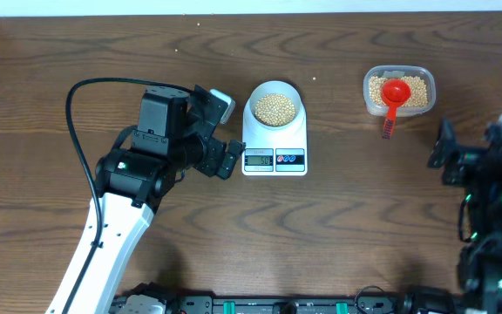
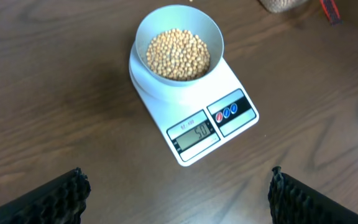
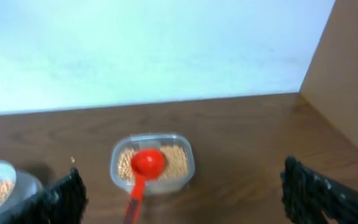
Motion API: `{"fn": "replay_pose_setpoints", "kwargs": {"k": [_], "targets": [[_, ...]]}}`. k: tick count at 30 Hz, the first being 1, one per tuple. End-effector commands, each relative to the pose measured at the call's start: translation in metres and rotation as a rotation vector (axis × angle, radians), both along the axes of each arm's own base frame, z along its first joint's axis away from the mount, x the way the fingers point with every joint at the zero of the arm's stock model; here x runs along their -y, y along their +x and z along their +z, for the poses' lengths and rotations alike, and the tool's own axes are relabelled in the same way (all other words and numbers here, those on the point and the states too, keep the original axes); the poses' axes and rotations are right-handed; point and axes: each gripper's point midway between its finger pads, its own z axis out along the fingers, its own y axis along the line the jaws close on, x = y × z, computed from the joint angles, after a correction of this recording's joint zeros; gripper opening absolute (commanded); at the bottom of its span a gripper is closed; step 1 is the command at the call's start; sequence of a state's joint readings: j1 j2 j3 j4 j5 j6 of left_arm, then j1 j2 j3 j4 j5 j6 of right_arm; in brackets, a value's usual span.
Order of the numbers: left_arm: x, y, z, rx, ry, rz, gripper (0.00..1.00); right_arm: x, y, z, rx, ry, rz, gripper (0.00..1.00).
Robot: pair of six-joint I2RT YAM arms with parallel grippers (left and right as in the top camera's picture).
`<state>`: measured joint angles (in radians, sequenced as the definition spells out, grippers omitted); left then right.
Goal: Scoop item into bowl and weigh 50g on scale
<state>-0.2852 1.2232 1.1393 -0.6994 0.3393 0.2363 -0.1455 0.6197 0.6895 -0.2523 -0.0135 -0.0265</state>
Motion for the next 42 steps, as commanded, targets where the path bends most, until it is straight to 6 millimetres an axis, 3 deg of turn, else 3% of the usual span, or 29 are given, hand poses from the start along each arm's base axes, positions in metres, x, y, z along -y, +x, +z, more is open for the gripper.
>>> {"fn": "replay_pose_setpoints", "kwargs": {"k": [1, 9, 22, 31, 35, 38, 42], "targets": [[0.002, -0.002, -0.001, -0.005, -0.006, -0.011, 0.94, -0.001, -0.009, -0.030, 0.054, -0.029, -0.012, 0.99], [0.002, -0.002, -0.001, -0.005, -0.006, -0.011, 0.94, -0.012, -0.022, -0.073, 0.162, -0.087, 0.026, 0.99], [0.002, -0.002, -0.001, -0.005, -0.007, -0.012, 0.95, -0.016, -0.032, -0.120, 0.177, -0.145, 0.033, 0.99], [0.002, -0.002, -0.001, -0.005, -0.007, -0.012, 0.94, -0.015, -0.039, -0.111, 0.220, -0.155, 0.024, 0.99], [0.002, -0.002, -0.001, -0.005, -0.007, -0.012, 0.94, -0.021, -0.038, -0.120, 0.186, -0.139, 0.057, 0.99], [0.002, -0.002, -0.001, -0.005, -0.007, -0.012, 0.94, -0.022, -0.039, -0.142, 0.096, -0.131, 0.071, 0.99], [0.002, -0.002, -0.001, -0.005, -0.007, -0.012, 0.94, -0.023, -0.039, -0.142, 0.097, -0.131, 0.072, 0.99]]}}
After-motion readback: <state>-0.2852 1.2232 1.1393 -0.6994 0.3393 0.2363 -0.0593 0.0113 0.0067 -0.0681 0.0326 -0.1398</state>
